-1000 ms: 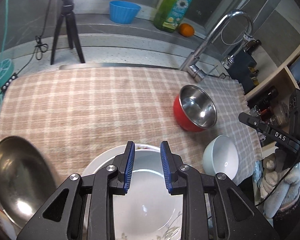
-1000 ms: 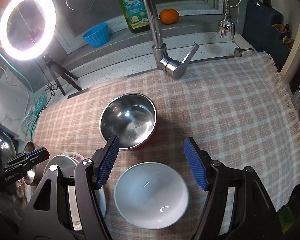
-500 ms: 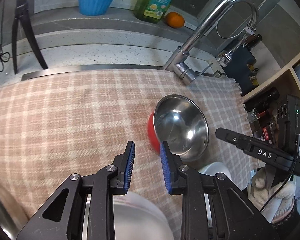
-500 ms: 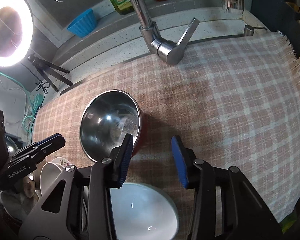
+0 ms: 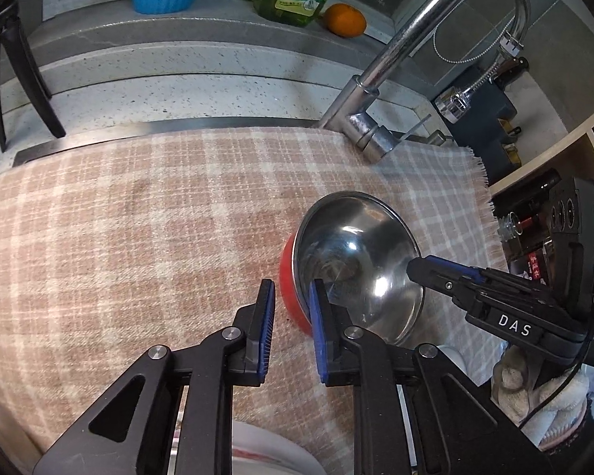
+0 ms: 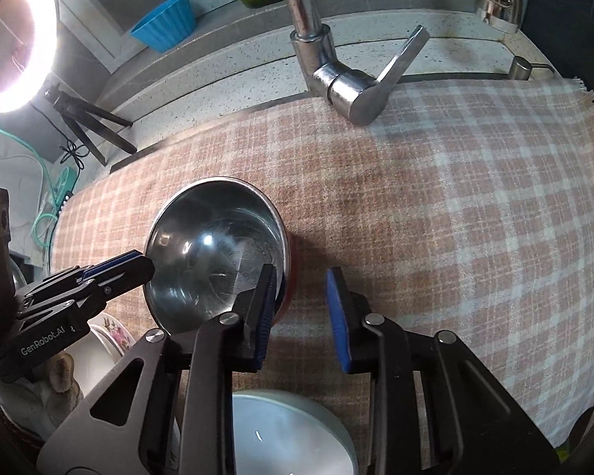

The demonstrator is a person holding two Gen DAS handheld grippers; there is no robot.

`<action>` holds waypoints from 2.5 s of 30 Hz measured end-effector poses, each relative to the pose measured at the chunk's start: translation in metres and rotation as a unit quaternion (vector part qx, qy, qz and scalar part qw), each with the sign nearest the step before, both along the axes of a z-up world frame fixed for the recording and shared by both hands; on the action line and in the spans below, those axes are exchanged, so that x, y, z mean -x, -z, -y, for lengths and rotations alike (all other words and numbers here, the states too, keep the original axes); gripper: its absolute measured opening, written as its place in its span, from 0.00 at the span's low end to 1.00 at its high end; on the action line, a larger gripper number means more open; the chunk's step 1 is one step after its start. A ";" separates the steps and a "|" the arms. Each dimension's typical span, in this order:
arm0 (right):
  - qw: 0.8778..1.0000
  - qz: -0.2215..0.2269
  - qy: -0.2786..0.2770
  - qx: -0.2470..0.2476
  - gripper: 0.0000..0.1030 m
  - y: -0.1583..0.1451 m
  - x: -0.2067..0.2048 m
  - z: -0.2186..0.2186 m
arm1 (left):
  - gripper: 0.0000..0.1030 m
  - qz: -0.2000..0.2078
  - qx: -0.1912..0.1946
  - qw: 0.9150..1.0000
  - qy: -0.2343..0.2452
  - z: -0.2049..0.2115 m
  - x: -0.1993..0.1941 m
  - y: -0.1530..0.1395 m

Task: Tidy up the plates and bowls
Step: 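Move the right gripper to the red steel bowl and grasp its rim, then lift the red steel bowl with the right gripper into the silver bowl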

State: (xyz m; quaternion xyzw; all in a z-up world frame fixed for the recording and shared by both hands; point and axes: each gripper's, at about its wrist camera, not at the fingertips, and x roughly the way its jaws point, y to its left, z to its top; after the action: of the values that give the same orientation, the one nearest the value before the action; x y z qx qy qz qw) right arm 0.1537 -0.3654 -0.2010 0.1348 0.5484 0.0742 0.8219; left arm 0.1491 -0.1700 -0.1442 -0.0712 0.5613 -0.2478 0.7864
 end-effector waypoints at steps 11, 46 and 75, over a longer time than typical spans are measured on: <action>1.000 -0.007 -0.022 0.011 0.10 0.004 -0.007 -0.014 | 0.09 0.001 -0.011 1.000 0.016 0.011 0.000 0.004; 0.997 0.041 -0.067 0.004 0.10 -0.055 0.026 -0.084 | 0.09 0.049 0.015 0.998 -0.032 -0.064 0.041 -0.050; 0.977 0.070 -0.201 -0.012 0.10 -0.090 0.062 -0.256 | 0.09 0.067 0.029 0.984 -0.161 -0.229 0.107 -0.078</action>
State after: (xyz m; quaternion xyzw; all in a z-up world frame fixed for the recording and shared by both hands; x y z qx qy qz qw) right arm 0.0919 -0.1098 -0.1111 0.0259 0.5045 0.2540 0.8248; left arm 0.0424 0.0589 -0.0659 -0.1664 0.4813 -0.1383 0.8494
